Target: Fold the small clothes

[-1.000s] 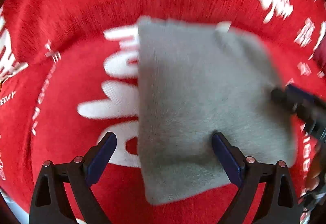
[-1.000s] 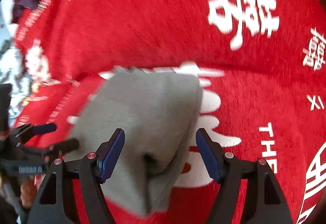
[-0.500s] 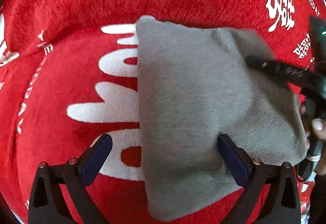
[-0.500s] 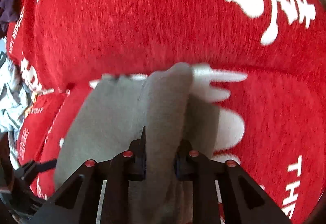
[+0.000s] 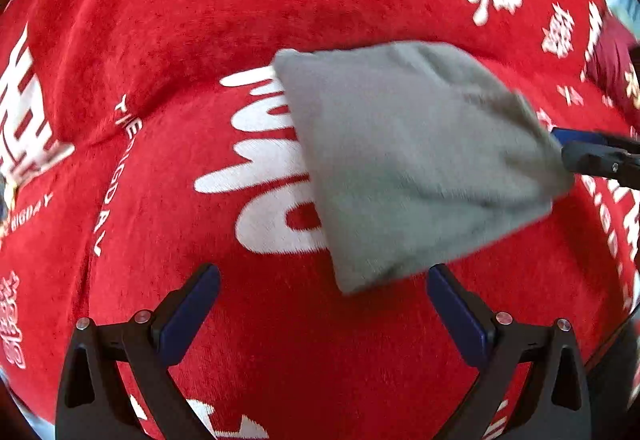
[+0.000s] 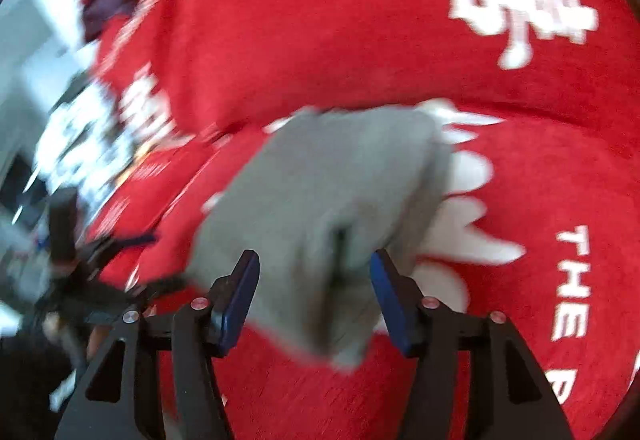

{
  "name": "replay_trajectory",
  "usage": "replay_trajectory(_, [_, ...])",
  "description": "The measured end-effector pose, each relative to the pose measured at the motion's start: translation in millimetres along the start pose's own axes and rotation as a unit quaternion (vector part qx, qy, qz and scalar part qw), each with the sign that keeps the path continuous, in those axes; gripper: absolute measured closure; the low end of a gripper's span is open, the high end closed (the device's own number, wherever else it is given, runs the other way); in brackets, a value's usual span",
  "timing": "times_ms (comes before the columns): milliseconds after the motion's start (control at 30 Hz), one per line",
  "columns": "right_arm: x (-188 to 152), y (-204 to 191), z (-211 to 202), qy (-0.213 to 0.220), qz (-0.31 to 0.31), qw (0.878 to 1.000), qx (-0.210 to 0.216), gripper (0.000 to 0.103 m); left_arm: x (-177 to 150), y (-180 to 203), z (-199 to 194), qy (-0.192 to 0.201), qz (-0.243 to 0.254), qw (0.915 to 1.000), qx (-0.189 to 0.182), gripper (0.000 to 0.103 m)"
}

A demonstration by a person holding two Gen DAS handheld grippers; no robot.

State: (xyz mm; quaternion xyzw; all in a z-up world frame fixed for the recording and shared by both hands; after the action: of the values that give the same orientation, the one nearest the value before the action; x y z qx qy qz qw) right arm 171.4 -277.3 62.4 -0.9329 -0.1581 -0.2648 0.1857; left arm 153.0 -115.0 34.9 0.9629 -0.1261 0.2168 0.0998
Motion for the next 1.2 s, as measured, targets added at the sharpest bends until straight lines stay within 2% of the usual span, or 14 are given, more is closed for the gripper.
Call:
replay_trajectory(67, [-11.7, -4.0, 10.0, -0.026, -0.015, 1.0, -0.001, 0.041, 0.0, 0.0, 5.1, -0.001, 0.003, 0.9999, 0.012, 0.0])
replay_trajectory(133, [-14.3, -8.7, 25.0, -0.051, -0.01, 0.998, 0.03, 0.041, 2.0, -0.9, 13.1, -0.006, -0.005, 0.9998, 0.017, 0.0])
replay_trajectory(233, [-8.3, -17.6, 37.2, -0.047, -0.035, 0.998, 0.033, 0.043, 8.2, -0.2, 22.6, -0.009, -0.007, 0.9997, 0.02, 0.0])
replay_trajectory(300, [-8.1, -20.8, 42.6, -0.061, -0.065, 0.996, 0.02, 0.09, 11.9, -5.1, 27.8, -0.01, -0.002, 0.9993, 0.036, 0.0])
replay_trajectory(333, [-9.1, -21.8, 41.4, -0.064, -0.064, 0.996, 0.017, 0.092, 11.3, -14.1, 32.8, -0.019, -0.009, 0.9983, 0.054, 0.0])
replay_trajectory(367, [-5.5, -22.8, 35.0, -0.051, -0.065, 0.996, 0.022, 0.093, 10.0, -24.0, 37.1, -0.03, -0.023, 0.9971, 0.066, 0.0])
replay_trajectory(433, [-1.3, -20.2, 19.2, -0.021, -0.057, 0.998, 0.029, 0.093, 5.8, -44.1, 36.9, -0.032, -0.091, 0.9952, 0.015, 0.0])
replay_trajectory(533, [-3.1, -7.2, 12.1, -0.015, -0.007, 0.998, 0.057, 0.093, -0.3, -55.4, 33.5, -0.028, -0.126, 0.9916, 0.003, 0.0])
replay_trajectory(633, [-6.9, -12.4, 16.5, -0.017, -0.006, 0.998, 0.063, 0.093, -2.1, -42.3, 22.5, -0.014, -0.105, 0.9941, 0.023, 0.0])
replay_trajectory(833, [7.9, -16.6, 2.6, 0.008, 0.001, 0.997, 0.071, 0.093, 8.4, 0.4, 11.4, 0.007, -0.04, 0.9992, 0.003, 0.0])
replay_trajectory(967, [13.8, -22.6, -7.1, 0.023, -0.005, 0.997, 0.079, 0.093, 22.5, 3.2, 21.5, 0.012, -0.047, 0.9985, 0.024, 0.0])
replay_trajectory(1033, [9.9, -20.0, -5.1, 0.019, -0.003, 0.997, 0.075, 0.093, 22.5, -29.1, 26.2, -0.001, -0.112, 0.9924, 0.051, 0.0])
replay_trajectory(1100, [-2.8, -12.3, 5.9, -0.002, -0.003, 0.998, 0.06, 0.093, 13.5, -54.1, 29.1, -0.017, -0.18, 0.9834, 0.017, 0.0])
replay_trajectory(1200, [-35.1, 1.1, 32.4, -0.069, -0.011, 0.998, 0.011, 0.094, 0.5, -61.3, 23.6, -0.018, -0.18, 0.9833, 0.019, 0.0])
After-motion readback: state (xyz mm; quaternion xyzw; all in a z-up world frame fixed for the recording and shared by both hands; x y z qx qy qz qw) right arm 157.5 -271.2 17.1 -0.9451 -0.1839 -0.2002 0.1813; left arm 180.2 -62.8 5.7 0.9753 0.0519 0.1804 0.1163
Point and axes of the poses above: each gripper's, at about its wrist camera, not at the fingertips, and z roughly the way its jaws point, y to its right, x to its top, the point moved 7 cm from there along z, roughly the way its jaws point, and after that the axes turned 10 degrees about -x, right-handed, at the moved point
